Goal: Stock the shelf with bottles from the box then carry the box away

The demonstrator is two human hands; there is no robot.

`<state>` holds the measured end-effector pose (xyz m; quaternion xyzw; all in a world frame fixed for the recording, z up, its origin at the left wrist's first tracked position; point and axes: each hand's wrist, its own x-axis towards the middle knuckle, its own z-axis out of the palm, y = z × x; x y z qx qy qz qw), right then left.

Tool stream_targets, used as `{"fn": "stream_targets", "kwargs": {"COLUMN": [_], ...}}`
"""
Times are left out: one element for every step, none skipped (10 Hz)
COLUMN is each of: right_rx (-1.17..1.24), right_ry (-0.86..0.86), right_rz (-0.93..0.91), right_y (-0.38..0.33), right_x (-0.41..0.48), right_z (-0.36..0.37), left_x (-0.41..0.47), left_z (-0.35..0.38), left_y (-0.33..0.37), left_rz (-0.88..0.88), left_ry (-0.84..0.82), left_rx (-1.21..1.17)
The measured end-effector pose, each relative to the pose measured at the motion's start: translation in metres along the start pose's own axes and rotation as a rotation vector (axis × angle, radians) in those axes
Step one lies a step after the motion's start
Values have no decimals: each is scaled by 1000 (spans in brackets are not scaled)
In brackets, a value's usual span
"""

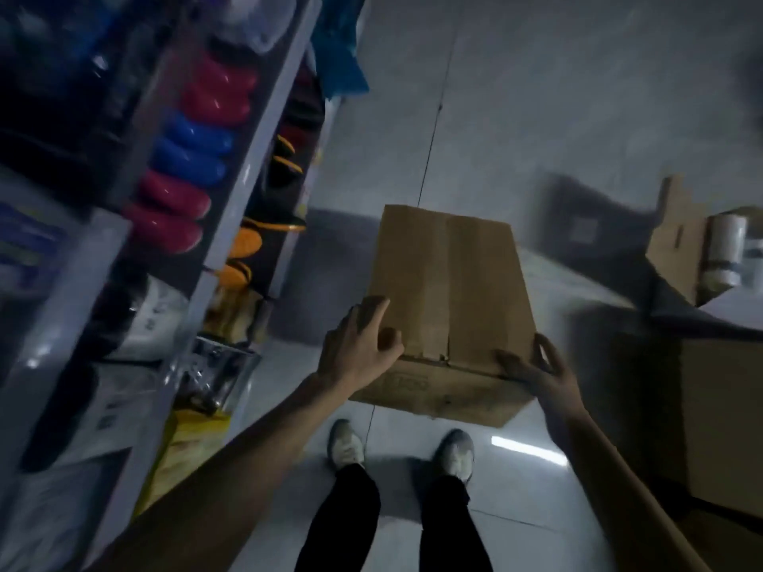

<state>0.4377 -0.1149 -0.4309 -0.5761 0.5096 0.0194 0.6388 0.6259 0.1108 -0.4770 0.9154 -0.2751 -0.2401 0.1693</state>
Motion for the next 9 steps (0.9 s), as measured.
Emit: {"fn": "stream_targets", "kwargs": {"right_rx": [34,48,54,-34,-307,-699,-832,-923,-899], "right_ry": [5,34,72,73,-9,-39,-57,-98,-123], "right_rz": [35,56,80,99,124,70,93,131,147], "right_y": [56,119,179,242,301,323,303,269,224], "right_x": [80,150,193,218,231,233,227,221,206], "right_z": [11,22,36,46,54,64,71,69,75], "left_x": [41,75,95,90,73,69,73,74,78], "left_z": [79,154,220,284,327,336,323,288,245], "left_y": [-33,-62,-83,-103,-122,-118,-109,-97,-73], "left_rz": [-10,-13,-80,-134,-133,-174,-196,-151,-91], "left_ry": [22,37,17,-83,-172,-200,-255,-344,-364], "left_rx": [5,-66,-121,-116,-92,49,231,377,383]}}
